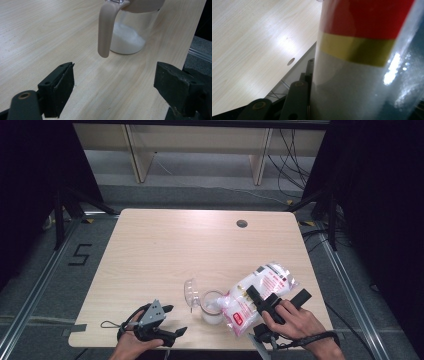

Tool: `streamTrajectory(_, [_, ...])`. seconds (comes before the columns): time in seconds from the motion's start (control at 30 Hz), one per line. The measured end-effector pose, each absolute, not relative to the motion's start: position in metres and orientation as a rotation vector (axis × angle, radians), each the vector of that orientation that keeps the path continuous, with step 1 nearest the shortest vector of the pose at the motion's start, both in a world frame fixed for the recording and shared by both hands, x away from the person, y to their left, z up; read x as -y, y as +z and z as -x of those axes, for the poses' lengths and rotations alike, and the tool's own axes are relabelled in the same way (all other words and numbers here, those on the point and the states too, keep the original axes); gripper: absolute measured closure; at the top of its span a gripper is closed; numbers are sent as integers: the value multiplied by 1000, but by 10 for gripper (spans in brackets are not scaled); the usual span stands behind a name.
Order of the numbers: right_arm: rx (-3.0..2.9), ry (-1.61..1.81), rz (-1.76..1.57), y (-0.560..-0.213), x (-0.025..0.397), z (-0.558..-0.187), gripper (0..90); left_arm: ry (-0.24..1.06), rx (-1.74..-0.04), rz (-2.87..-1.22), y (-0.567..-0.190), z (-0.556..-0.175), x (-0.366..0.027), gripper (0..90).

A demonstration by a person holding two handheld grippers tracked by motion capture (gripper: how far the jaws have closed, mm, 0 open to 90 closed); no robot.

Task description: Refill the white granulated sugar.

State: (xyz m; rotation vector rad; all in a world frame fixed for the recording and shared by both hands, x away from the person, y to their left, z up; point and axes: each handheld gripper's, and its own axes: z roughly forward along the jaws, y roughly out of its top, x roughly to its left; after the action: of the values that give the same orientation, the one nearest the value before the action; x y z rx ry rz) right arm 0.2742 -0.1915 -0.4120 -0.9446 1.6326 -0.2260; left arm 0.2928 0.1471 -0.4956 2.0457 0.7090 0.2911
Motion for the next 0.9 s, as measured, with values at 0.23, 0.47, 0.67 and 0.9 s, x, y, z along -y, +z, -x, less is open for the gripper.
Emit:
streamTrajectory(0.23, [-1635, -227, 952, -411, 191, -274, 716, 287, -715, -2041, -496, -293, -147, 161])
streamTrajectory(0.47, [-1627, -230, 983, -411, 190, -275, 718, 298, -694, -2044, -495, -293, -147, 161])
streamTrajectory(0.67, [-1640, -227, 958, -412, 192, -274, 720, 285, -715, -2040, -495, -292, -147, 162])
streamTrajectory(0.9, [-1639, -234, 961, -411, 192, -274, 721, 286, -718, -2037, -496, -292, -147, 162])
